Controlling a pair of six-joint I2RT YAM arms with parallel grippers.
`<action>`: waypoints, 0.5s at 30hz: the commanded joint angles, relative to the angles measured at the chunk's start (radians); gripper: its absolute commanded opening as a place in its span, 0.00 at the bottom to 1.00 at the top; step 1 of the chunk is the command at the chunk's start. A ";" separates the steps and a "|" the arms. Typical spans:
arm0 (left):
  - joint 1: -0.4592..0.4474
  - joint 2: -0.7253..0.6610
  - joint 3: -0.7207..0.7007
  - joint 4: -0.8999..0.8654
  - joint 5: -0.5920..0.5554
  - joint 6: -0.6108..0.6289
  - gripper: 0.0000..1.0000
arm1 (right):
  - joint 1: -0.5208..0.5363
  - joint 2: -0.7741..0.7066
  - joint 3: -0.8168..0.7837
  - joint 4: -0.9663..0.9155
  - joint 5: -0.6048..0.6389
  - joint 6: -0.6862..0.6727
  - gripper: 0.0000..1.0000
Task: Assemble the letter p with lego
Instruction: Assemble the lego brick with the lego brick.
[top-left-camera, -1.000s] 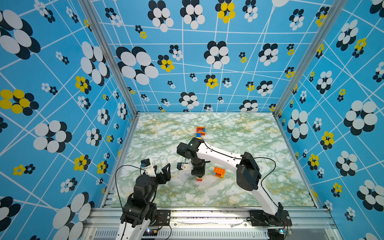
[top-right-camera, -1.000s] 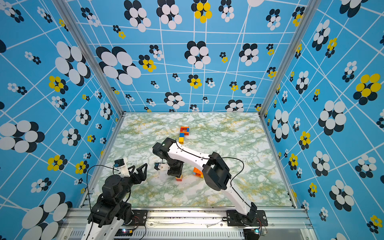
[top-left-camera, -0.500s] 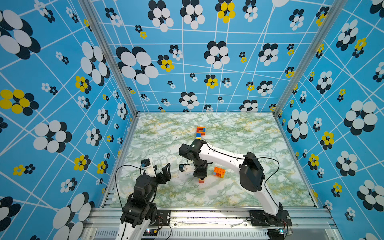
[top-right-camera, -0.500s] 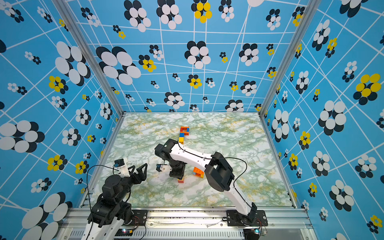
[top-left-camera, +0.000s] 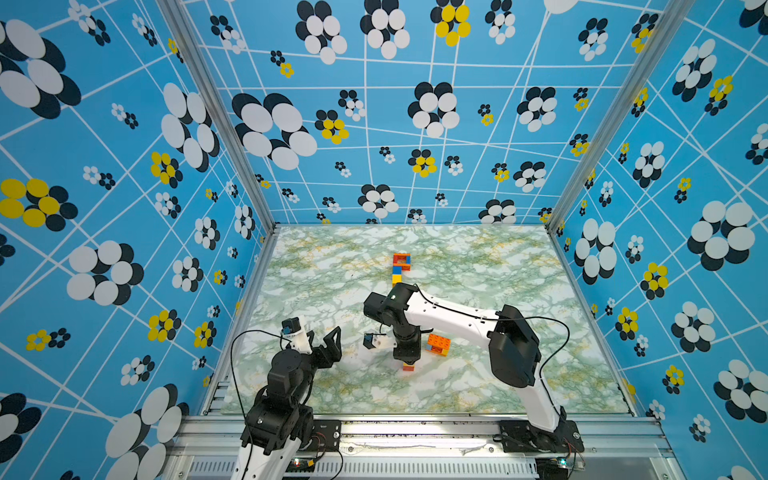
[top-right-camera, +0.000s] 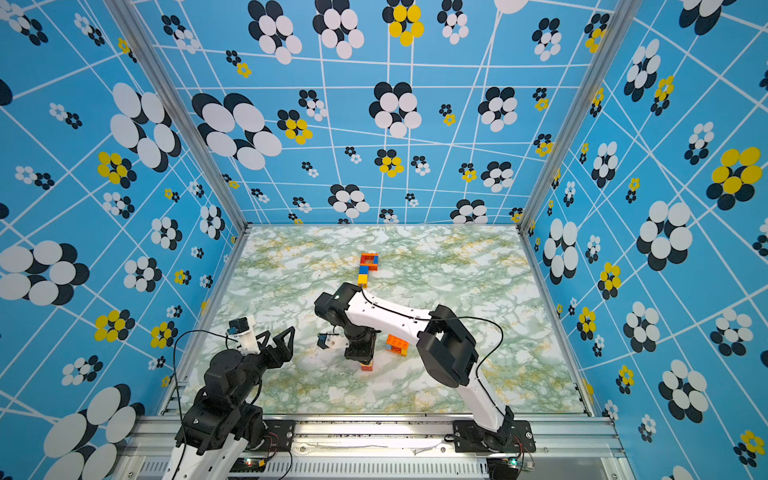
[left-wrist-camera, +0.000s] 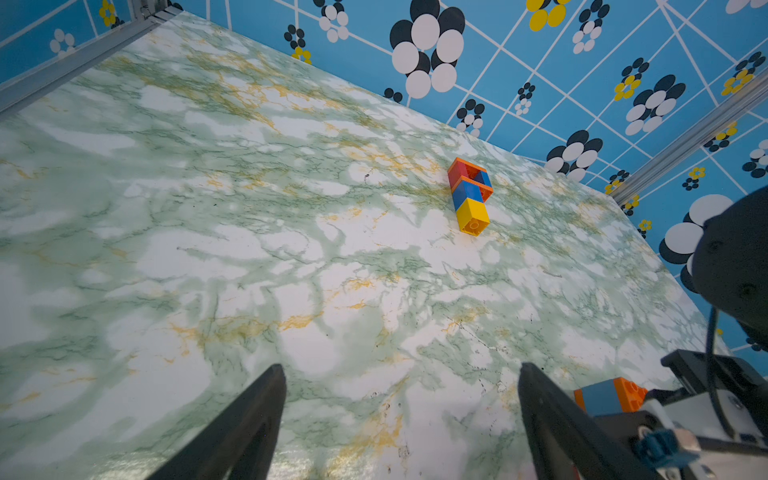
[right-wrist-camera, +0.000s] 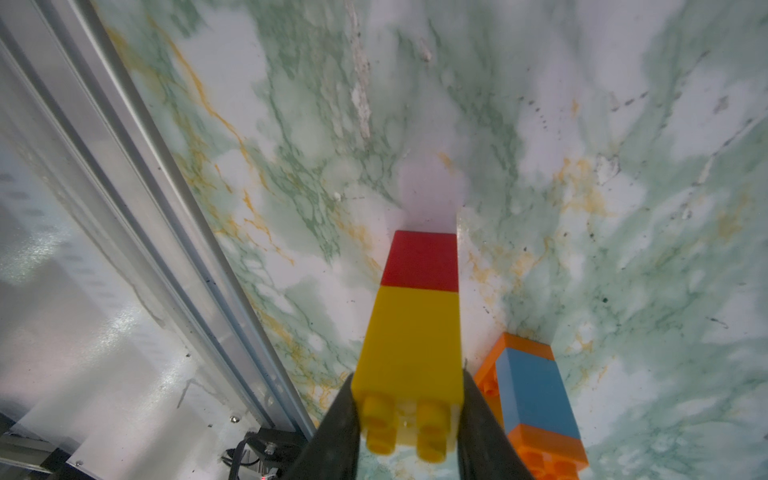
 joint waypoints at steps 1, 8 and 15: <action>0.008 0.001 -0.020 0.017 -0.008 0.020 0.89 | 0.005 -0.021 -0.025 0.017 0.005 -0.012 0.42; 0.009 0.004 -0.022 0.018 -0.009 0.020 0.90 | 0.004 -0.092 -0.063 0.046 0.019 -0.007 0.56; 0.008 0.035 -0.022 0.040 0.001 0.023 0.93 | -0.033 -0.283 -0.218 0.133 -0.045 -0.011 0.58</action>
